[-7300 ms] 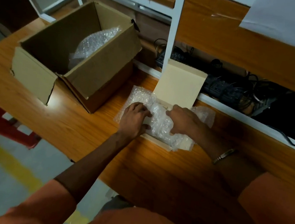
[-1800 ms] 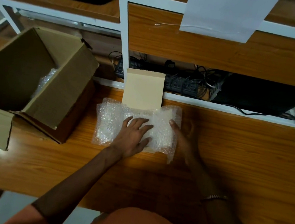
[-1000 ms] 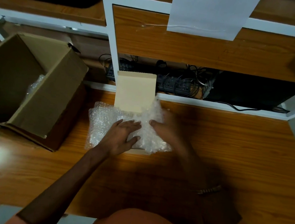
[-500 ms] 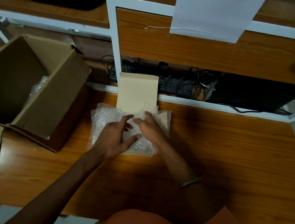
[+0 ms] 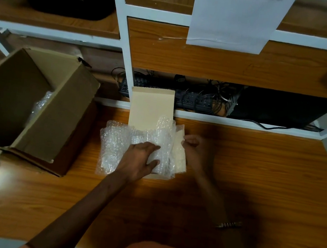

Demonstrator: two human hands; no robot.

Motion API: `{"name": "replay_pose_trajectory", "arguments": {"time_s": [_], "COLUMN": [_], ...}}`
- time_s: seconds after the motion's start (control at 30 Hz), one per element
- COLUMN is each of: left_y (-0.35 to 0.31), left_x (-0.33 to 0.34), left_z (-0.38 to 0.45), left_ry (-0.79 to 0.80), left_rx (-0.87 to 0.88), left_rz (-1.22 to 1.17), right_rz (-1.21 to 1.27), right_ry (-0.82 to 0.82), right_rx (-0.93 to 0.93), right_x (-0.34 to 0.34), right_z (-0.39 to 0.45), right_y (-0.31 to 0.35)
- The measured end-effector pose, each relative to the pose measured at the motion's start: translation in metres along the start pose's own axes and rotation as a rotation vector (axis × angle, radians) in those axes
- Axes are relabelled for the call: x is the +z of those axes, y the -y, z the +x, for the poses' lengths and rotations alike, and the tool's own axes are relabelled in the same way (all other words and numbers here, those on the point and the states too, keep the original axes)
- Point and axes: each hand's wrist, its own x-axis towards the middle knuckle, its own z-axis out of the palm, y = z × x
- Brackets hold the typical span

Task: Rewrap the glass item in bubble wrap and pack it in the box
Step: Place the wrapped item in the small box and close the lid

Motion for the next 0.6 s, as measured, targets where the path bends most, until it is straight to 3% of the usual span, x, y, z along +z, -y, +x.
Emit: {"name": "replay_pose_trajectory", "arguments": {"time_s": [0.2,0.3,0.5,0.6], "left_y": [-0.003,-0.002,-0.002,0.002], "left_x": [0.001,0.001,-0.001,-0.003], "left_z": [-0.004,-0.007,-0.012,-0.013], "left_ry": [0.004,0.012,0.045,0.071], "left_rx": [-0.004,-0.009,-0.012,-0.002], "left_rz": [-0.009,-0.029,-0.038,-0.027], "right_rz": [-0.023,-0.063,0.013,-0.102], "right_ry": [-0.017,-0.03,0.117,0.208], "right_rx": [-0.007,-0.097,-0.137,-0.138], "right_x": [0.018,0.024,0.046,0.055], "right_z": [-0.001,-0.005,-0.007,-0.004], "right_y": [0.004,0.006,0.015,0.01]}}
